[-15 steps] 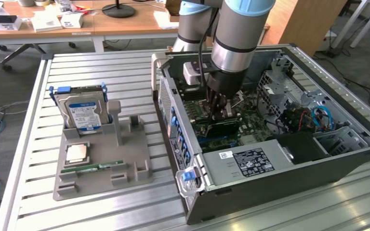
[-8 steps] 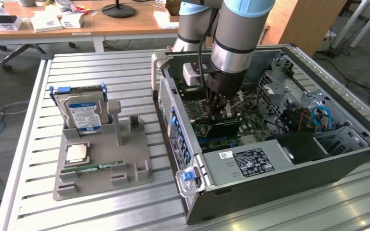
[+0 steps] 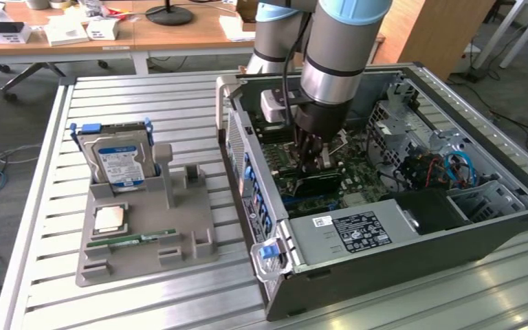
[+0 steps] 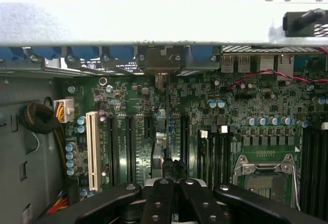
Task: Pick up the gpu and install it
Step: 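Press down on the gpu until it lock into place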
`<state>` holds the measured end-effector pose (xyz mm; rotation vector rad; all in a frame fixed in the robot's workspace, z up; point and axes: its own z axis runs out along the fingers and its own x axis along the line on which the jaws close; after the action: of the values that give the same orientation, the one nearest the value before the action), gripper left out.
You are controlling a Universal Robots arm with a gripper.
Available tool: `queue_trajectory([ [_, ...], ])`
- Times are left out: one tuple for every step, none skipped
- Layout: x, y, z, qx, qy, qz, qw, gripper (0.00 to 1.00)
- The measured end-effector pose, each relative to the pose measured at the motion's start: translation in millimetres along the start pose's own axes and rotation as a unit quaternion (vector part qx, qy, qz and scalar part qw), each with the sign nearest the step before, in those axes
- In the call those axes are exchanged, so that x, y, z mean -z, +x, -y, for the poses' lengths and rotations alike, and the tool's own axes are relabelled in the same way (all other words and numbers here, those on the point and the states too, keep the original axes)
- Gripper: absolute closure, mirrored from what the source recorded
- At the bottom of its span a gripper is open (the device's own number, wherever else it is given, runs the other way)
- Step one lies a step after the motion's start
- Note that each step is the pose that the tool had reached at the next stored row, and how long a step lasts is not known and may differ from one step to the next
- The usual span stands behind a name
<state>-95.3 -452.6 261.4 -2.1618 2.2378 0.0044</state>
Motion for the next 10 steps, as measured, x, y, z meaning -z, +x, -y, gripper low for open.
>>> queue_trajectory([
  [-0.3,0.0,-0.3,0.000,0.0004,0.0000,1.0000,0.89],
  [-0.5,0.1,-0.5,0.000,0.0007,-0.0001,1.0000,0.89],
  [-0.5,0.1,-0.6,0.000,0.0008,-0.0002,1.0000,0.89],
  [-0.5,0.1,-0.6,0.000,0.0008,-0.0003,1.0000,0.89],
  [-0.7,0.1,-0.8,0.000,0.0010,-0.0003,1.0000,0.89],
  [-0.9,0.2,-1.1,0.000,0.0010,-0.0003,1.0000,0.89],
  [-1.3,0.2,-1.3,0.000,0.0011,-0.0003,1.0000,0.89],
  [-1.5,0.2,-1.4,0.000,0.0012,-0.0003,1.0000,0.89],
  [-1.5,0.2,-1.4,0.000,0.0012,-0.0003,1.0000,0.89],
  [-1.6,0.2,-1.4,0.000,0.0012,-0.0002,1.0000,0.89],
])
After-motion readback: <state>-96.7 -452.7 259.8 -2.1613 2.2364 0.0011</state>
